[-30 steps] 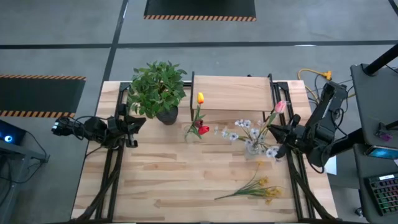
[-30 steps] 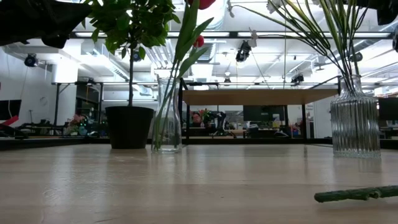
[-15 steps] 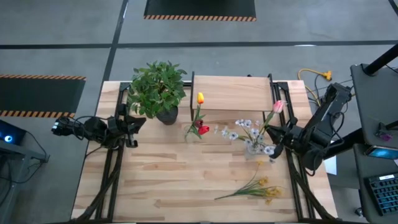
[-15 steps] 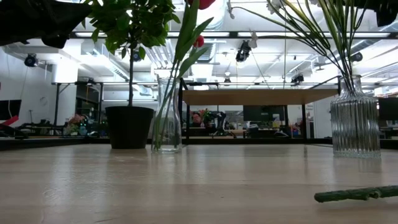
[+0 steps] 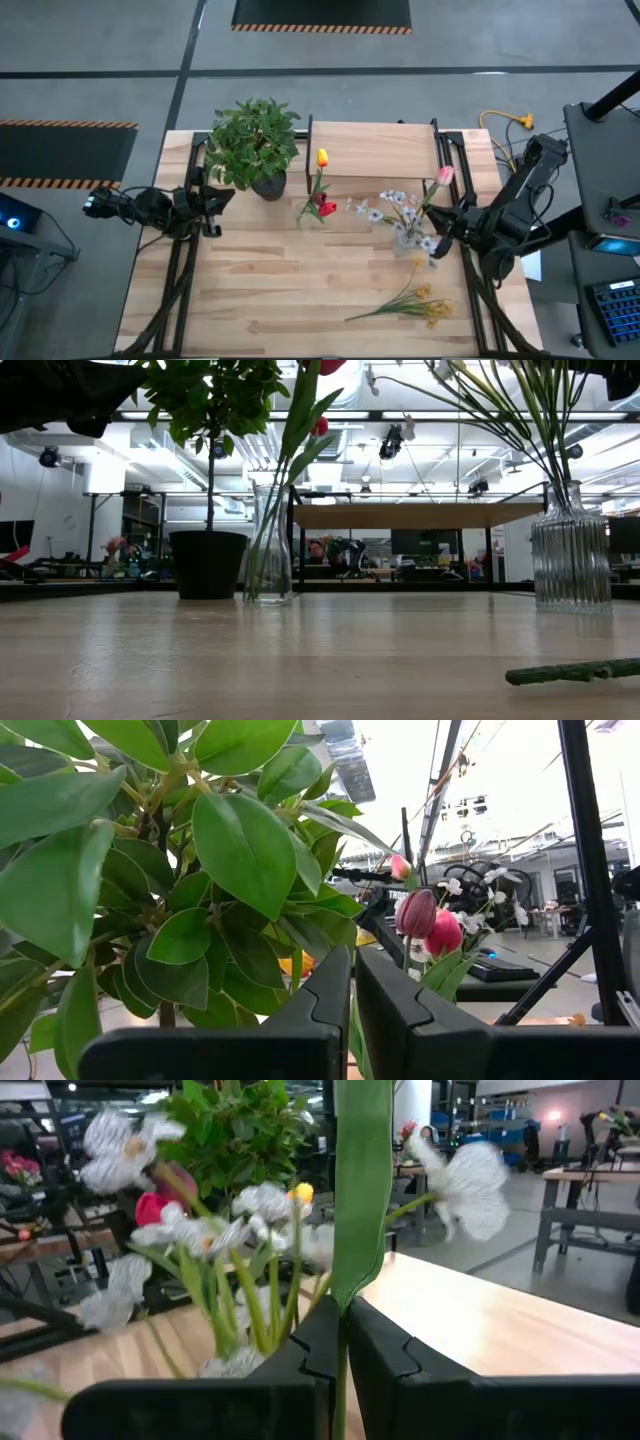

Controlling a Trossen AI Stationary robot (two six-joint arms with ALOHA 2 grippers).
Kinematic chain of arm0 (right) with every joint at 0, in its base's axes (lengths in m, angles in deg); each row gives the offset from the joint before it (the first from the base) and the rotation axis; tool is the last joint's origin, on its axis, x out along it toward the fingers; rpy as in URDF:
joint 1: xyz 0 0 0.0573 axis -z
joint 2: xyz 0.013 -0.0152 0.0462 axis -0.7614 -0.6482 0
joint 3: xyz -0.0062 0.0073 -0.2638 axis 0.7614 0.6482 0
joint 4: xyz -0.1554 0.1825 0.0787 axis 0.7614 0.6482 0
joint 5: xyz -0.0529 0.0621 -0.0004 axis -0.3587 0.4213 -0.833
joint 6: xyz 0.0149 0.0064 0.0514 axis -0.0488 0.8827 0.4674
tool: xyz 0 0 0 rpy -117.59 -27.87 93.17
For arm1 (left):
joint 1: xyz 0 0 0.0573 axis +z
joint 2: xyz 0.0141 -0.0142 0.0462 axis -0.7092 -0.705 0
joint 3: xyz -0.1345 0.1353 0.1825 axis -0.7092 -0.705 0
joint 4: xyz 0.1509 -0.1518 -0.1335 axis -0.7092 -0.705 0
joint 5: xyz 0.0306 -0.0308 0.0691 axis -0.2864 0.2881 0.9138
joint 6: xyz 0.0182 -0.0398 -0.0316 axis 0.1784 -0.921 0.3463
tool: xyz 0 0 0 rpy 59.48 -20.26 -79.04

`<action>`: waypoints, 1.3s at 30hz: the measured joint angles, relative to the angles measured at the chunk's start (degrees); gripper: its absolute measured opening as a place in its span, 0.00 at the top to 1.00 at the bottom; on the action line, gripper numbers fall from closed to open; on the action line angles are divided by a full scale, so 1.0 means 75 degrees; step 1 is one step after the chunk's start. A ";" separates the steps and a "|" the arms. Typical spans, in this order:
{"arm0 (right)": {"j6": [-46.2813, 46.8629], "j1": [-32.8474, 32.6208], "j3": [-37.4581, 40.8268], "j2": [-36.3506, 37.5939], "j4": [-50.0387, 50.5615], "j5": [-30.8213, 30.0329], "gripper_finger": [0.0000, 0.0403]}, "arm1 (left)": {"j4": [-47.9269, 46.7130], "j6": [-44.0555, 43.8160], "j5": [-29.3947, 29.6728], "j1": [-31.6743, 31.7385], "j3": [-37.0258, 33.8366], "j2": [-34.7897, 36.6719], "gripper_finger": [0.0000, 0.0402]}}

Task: Pick and place flowers into a vace then onto a shelf
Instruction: Put the pink flower into the right transparent vase, then put the yellow flowers into the right transparent vase

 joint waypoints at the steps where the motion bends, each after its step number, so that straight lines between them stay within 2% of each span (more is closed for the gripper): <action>1: 0.0031 0.0002 0.0017 -0.0096 -0.0001 -0.0002 0.97 | 0.0001 0.0000 0.0001 0.0002 0.0000 0.0000 0.99; 11: 0.0021 0.0000 0.0145 -0.0780 0.0042 0.0000 0.97 | 0.0001 0.0001 0.0000 0.0003 -0.0003 0.0000 0.99; 17: 0.0647 0.0000 0.0297 -0.1016 0.0054 0.0001 0.96 | 0.0002 0.0003 -0.0002 0.0001 -0.0003 0.0000 0.99; 21: 0.0617 -0.0006 0.0291 -0.0952 0.0053 -0.0001 0.89 | 0.0002 0.0001 0.0001 0.0002 -0.0004 0.0000 0.99; 24: 0.0327 -0.0012 0.0274 -0.0788 0.0049 0.0085 0.80 | 0.0002 0.0000 0.0001 0.0003 -0.0006 0.0000 0.99; 32: -0.0985 -0.0026 0.0245 0.0074 0.0061 0.1672 0.52 | 0.0001 0.0000 -0.0002 0.0003 -0.0009 0.0000 0.99; 35: -0.1645 -0.0025 0.0083 0.0548 0.0067 0.2526 0.47 | 0.0002 0.0003 -0.0002 0.0000 -0.0009 0.0000 0.99; 39: -0.2206 -0.0023 -0.0265 0.1226 0.0115 0.3850 0.44 | -0.0001 0.0001 -0.0001 0.0003 -0.0015 0.0000 0.99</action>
